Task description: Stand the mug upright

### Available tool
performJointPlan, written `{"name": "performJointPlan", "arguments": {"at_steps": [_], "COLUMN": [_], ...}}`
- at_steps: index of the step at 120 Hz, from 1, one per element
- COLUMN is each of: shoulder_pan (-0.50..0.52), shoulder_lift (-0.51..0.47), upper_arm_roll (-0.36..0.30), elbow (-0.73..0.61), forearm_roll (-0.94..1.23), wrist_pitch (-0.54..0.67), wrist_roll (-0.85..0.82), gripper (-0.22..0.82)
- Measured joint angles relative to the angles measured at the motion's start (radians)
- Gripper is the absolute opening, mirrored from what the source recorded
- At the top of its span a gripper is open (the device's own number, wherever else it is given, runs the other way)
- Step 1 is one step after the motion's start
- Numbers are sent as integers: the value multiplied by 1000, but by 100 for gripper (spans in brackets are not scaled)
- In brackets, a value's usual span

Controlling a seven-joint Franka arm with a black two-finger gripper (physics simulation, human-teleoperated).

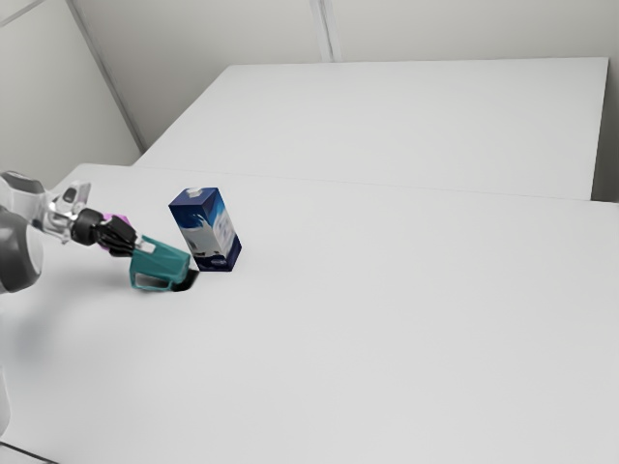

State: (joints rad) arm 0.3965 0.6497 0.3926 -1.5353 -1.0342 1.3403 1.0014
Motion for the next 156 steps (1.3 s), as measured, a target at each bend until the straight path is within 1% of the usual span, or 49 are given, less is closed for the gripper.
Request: {"name": "performJointPlan", "arguments": {"at_steps": [10,24,36,52,60,76,85,110,123,133,140,156], "shoulder_pan": [2,8,10,-12,-23,-28,-18,-44,-86,-61,-41,-55], "shoulder_lift": [-29,-105,-203,-349,-419,-533,-582,-671,-705,-713,-702,-650], "upper_arm_roll": [0,1,1,1,-19,-116,-201,-410,-471,-531,-565,-594], "elbow": [-5,-40,-71,-188,-252,-351,-387,-473,-520,-532,-518,-498], "forearm_roll": [7,24,116,256,324,440,502,655,703,761,808,917], "wrist_pitch": [-7,-13,-10,34,73,165,220,381,458,512,545,610], "wrist_roll": [3,3,-11,-37,-51,-77,-99,-191,-244,-290,-321,-391], "gripper": [-17,-17,-18,-18,-18,-18,-18,-18,-18,-18,-18,-18]}}
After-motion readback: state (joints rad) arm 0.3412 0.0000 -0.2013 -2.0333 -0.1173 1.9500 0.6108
